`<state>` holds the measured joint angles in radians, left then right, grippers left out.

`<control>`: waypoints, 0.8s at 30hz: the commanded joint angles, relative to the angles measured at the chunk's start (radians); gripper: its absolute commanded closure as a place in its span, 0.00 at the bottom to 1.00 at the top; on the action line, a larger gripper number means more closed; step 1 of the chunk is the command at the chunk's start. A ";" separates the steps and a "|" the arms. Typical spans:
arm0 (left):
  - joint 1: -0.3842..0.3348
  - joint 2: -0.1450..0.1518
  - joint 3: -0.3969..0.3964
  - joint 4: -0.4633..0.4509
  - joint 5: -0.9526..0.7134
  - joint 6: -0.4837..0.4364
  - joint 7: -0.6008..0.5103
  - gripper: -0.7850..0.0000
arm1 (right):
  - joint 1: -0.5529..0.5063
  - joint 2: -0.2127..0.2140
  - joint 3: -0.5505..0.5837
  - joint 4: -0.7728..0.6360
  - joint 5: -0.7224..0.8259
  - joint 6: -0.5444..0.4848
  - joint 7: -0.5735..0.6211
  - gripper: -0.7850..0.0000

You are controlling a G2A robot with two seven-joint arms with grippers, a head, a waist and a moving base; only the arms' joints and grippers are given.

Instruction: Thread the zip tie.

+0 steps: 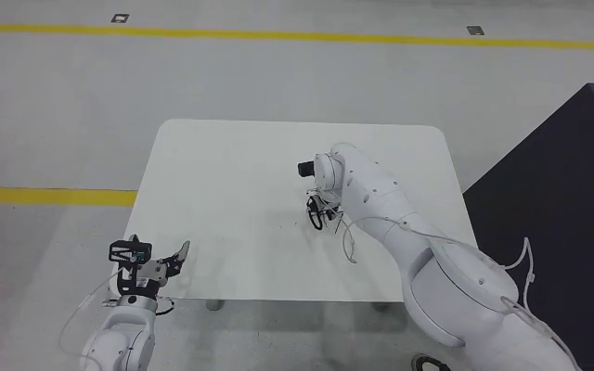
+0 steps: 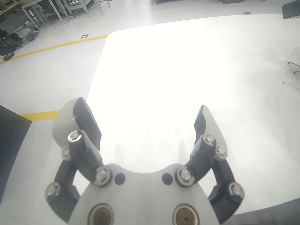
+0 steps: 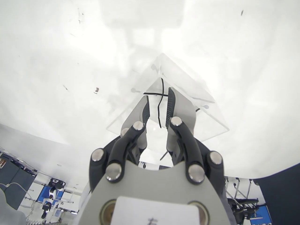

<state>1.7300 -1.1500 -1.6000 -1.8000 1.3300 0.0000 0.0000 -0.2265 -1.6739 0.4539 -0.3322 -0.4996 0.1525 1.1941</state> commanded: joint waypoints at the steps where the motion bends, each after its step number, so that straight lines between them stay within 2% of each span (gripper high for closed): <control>1: 0.000 0.000 0.000 0.000 0.000 0.000 0.000 0.00 | 0.002 -0.006 0.001 0.017 0.001 -0.003 0.000 0.82; 7: 0.000 0.000 0.000 0.000 0.000 0.000 0.000 0.00 | 0.005 -0.023 0.008 0.069 0.004 -0.022 -0.005 0.89; 9: 0.000 0.000 0.000 0.000 0.000 0.000 0.000 0.00 | 0.004 -0.027 0.010 0.083 0.004 -0.026 -0.008 1.00; 17: 0.000 0.000 0.000 0.000 0.000 0.000 0.000 0.00 | 0.002 -0.041 0.025 0.122 0.016 -0.036 -0.014 1.00; 24: 0.000 0.000 0.000 0.000 0.000 0.000 0.000 0.00 | 0.014 -0.042 0.045 0.138 0.041 -0.125 0.024 1.00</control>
<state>1.7300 -1.1500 -1.6000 -1.8000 1.3300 0.0000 0.0000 -0.2144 -1.7158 0.4980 -0.1942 -0.4584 0.0386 1.2150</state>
